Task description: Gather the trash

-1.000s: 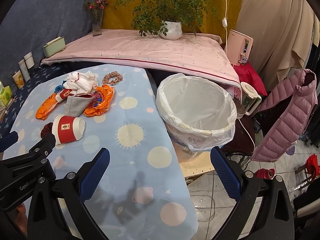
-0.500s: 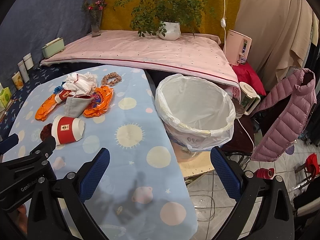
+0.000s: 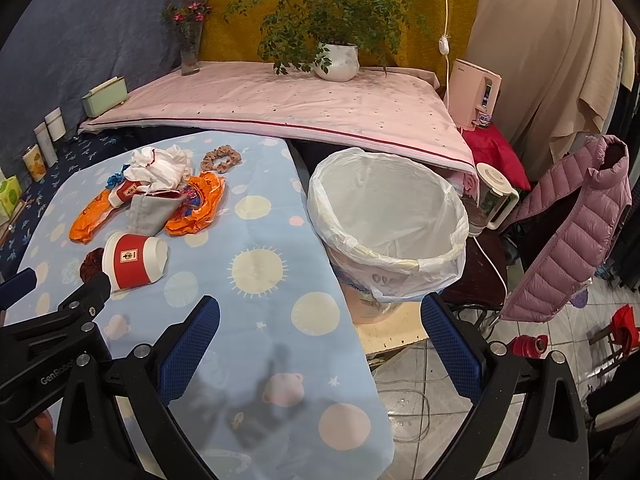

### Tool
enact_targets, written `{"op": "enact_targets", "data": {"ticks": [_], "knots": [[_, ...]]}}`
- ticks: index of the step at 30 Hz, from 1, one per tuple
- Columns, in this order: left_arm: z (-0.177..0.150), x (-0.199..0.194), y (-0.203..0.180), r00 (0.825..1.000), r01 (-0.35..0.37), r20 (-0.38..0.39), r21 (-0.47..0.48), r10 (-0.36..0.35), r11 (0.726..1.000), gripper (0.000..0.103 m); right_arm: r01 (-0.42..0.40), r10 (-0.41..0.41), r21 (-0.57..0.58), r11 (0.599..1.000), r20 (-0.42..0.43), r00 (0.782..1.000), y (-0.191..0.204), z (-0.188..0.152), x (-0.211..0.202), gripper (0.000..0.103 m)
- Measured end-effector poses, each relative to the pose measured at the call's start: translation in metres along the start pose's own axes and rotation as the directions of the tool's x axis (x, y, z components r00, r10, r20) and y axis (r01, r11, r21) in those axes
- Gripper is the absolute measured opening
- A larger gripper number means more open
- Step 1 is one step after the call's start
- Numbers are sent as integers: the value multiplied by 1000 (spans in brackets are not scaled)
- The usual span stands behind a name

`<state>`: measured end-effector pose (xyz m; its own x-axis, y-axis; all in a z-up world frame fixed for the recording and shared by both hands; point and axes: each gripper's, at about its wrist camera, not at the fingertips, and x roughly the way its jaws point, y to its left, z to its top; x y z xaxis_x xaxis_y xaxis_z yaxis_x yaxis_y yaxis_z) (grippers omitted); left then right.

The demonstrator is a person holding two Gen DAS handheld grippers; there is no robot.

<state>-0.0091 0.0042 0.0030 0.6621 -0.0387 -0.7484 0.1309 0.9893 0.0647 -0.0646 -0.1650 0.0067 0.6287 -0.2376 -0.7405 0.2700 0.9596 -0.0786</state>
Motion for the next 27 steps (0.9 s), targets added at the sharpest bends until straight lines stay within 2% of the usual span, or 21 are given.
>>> {"op": "enact_targets", "data": {"ticks": [16, 27], "knots": [[1, -2, -2, 1000, 20, 11, 10, -20, 1000, 96, 1, -1, 2, 1000, 1, 1000, -3, 1, 0, 96], [0, 4, 7, 1000, 25, -11, -24, -26, 999, 96, 8, -8, 5, 1000, -3, 1000, -7, 1, 0, 96]]}}
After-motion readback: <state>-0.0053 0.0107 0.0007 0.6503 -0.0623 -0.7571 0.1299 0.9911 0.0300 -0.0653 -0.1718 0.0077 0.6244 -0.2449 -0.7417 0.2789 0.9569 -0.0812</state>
